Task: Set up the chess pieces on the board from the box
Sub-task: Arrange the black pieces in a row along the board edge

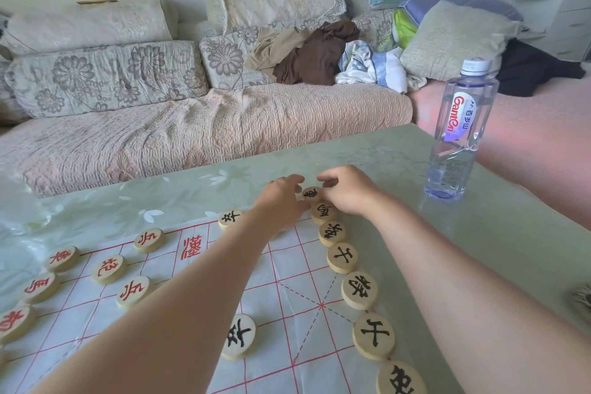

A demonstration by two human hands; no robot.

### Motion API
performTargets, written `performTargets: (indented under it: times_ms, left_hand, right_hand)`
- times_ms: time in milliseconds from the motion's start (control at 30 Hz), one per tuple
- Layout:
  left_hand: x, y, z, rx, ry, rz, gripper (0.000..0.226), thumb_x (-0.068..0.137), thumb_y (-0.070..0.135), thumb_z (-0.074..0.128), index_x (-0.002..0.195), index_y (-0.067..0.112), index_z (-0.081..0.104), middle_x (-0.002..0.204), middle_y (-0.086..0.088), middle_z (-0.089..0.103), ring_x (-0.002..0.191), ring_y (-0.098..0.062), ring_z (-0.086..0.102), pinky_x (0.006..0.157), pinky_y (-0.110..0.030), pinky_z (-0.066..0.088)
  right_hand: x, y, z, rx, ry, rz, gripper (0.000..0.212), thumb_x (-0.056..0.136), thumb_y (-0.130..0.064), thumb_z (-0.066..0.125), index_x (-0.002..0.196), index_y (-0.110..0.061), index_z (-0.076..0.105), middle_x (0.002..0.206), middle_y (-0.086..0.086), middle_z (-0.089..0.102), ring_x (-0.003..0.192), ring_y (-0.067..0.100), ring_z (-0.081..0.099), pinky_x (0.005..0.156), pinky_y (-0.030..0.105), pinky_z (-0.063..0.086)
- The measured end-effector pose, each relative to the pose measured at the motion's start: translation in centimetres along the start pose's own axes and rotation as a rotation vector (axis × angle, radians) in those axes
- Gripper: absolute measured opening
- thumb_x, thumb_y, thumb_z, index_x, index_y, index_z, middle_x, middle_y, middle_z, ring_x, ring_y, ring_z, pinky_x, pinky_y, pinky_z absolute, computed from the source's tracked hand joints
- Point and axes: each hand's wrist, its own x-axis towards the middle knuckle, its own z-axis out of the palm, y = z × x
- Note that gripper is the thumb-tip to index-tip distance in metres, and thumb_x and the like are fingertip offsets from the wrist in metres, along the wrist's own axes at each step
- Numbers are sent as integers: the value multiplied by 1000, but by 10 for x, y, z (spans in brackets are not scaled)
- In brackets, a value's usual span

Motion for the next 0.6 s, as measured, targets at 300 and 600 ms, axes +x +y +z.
performTargets:
  times_ms: [300,600]
  left_hand:
    - [-39,15,-11,5,61,32,22,89,25,58,110,28,63,103,11,64,95,-15,58,83,-32,51]
    - [-60,26,-8,-41,-7,-54,24,89,26,50,101,34,70,105,12,68,83,-22,64,73,-30,51]
  right_hand:
    - [-26,10,-21,-86,-61,-68,34,89,-6,60,102,-34,73,104,-14,68,99,10,63,78,20,42]
    - [-43,14,-17,-48,-34,-144,27,85,-21,74,107,-37,76,105,-17,72,81,2,60,72,19,43]
